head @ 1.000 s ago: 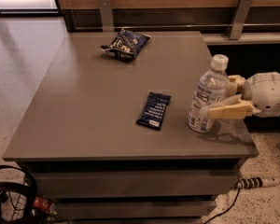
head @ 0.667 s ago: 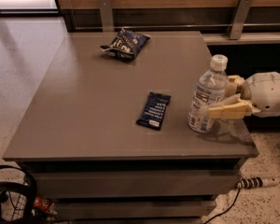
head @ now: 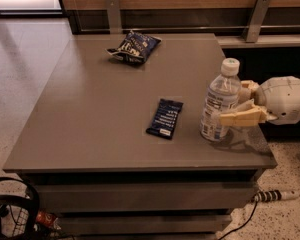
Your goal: Move blue plastic bottle near blue chip bag
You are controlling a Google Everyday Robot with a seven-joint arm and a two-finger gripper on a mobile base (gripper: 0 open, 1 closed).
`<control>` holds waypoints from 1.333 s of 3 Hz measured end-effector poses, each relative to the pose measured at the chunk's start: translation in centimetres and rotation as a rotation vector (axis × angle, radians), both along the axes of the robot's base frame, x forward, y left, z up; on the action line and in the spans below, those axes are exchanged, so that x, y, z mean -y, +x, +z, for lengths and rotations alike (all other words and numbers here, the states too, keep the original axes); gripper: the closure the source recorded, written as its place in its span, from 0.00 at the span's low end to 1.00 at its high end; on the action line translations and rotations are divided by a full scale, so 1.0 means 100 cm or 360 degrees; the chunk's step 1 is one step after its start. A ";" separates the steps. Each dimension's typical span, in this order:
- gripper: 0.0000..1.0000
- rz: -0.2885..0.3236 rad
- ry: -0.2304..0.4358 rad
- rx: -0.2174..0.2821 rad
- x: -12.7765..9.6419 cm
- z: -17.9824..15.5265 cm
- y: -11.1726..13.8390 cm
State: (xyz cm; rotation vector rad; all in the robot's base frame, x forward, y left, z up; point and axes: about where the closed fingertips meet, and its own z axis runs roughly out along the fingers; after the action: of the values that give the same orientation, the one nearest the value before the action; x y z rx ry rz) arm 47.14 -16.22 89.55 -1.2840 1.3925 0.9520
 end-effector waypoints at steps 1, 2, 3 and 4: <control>1.00 -0.0015 -0.0014 -0.0031 -0.001 0.010 0.017; 1.00 -0.0055 -0.0005 -0.0080 -0.001 0.031 0.057; 1.00 -0.0096 0.0033 -0.0068 -0.001 0.065 0.104; 1.00 -0.0196 0.0095 0.0052 0.000 0.107 0.163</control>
Offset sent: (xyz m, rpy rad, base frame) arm 0.1307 -0.0106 0.0918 0.0052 0.0430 -0.1011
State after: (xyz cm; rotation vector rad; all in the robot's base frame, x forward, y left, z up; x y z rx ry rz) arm 63.40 -16.21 100.23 -1.1508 1.3913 0.8787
